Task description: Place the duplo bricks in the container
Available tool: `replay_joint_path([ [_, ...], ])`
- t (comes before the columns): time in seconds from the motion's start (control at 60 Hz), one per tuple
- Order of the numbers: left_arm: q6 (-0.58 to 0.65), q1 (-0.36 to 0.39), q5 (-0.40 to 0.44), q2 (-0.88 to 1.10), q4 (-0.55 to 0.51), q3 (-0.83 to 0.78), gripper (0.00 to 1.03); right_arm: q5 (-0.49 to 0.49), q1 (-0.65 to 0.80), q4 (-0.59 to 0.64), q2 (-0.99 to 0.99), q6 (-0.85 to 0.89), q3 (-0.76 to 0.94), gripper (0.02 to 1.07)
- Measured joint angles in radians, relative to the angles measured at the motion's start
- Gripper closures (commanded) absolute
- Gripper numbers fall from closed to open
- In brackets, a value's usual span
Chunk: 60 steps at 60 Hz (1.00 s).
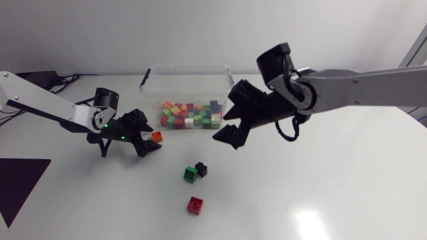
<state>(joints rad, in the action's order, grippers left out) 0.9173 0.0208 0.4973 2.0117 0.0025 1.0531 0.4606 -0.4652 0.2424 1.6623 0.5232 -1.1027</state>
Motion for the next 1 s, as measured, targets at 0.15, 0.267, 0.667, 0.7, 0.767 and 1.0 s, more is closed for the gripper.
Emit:
replay_joint_path([
  [0.15,0.000,0.000,0.014,0.022,0.004,0.023,0.33,-0.001,-0.005,0.000,0.001,0.044,0.100,0.10],
  [0.267,-0.005,0.000,0.026,0.037,0.004,0.038,0.54,-0.030,-0.008,-0.008,0.034,0.057,0.110,0.10],
  [0.667,0.004,0.014,0.029,0.014,-0.146,0.051,0.57,-0.145,-0.105,-0.040,0.211,-0.007,0.076,0.13],
  [0.7,0.010,0.011,0.029,0.004,-0.163,0.045,0.57,-0.151,-0.112,-0.037,0.221,-0.016,0.064,0.13],
  [0.767,0.027,0.003,0.025,-0.028,-0.198,0.022,0.57,-0.163,-0.129,-0.033,0.236,-0.034,0.040,0.13],
  [1.0,0.049,-0.014,0.026,-0.228,-0.300,-0.033,0.57,-0.216,-0.191,-0.003,0.270,-0.099,-0.051,0.16],
])
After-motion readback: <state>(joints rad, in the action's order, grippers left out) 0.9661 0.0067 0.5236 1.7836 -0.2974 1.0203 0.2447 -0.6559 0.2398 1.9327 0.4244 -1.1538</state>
